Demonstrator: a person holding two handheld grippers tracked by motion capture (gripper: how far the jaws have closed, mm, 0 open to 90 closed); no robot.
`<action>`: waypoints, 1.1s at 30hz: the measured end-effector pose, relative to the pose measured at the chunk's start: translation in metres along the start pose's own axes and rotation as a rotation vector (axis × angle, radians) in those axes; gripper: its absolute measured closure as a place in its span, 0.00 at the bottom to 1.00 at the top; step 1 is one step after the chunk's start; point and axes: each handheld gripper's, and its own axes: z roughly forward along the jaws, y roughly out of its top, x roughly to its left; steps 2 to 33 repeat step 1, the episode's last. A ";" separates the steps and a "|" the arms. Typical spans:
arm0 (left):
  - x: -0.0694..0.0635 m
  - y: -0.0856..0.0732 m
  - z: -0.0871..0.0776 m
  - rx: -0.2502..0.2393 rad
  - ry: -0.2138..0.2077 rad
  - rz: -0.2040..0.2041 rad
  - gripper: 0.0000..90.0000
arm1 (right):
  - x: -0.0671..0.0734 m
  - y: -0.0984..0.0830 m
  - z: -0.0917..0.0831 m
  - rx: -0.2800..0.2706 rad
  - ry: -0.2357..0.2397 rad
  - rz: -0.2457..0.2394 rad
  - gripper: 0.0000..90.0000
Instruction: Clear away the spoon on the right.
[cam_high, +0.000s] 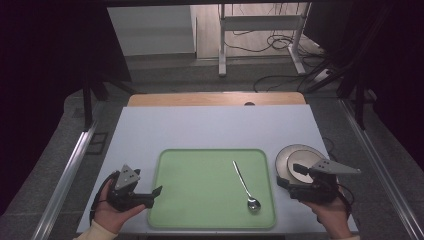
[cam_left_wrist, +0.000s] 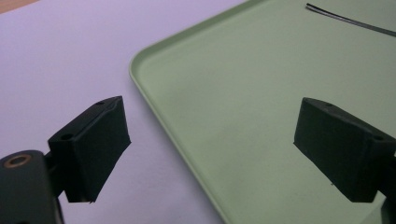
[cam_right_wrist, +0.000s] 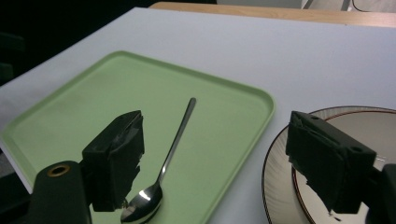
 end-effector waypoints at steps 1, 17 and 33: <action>0.000 0.000 0.001 0.000 -0.001 0.000 0.11 | 0.001 -0.001 0.001 0.006 -0.004 -0.006 0.21; 0.000 0.000 0.001 0.000 -0.001 0.000 0.11 | 0.001 -0.001 0.001 0.006 -0.004 -0.006 0.21; 0.000 0.000 0.001 0.000 -0.001 0.000 0.11 | 0.001 -0.001 0.001 0.006 -0.004 -0.006 0.21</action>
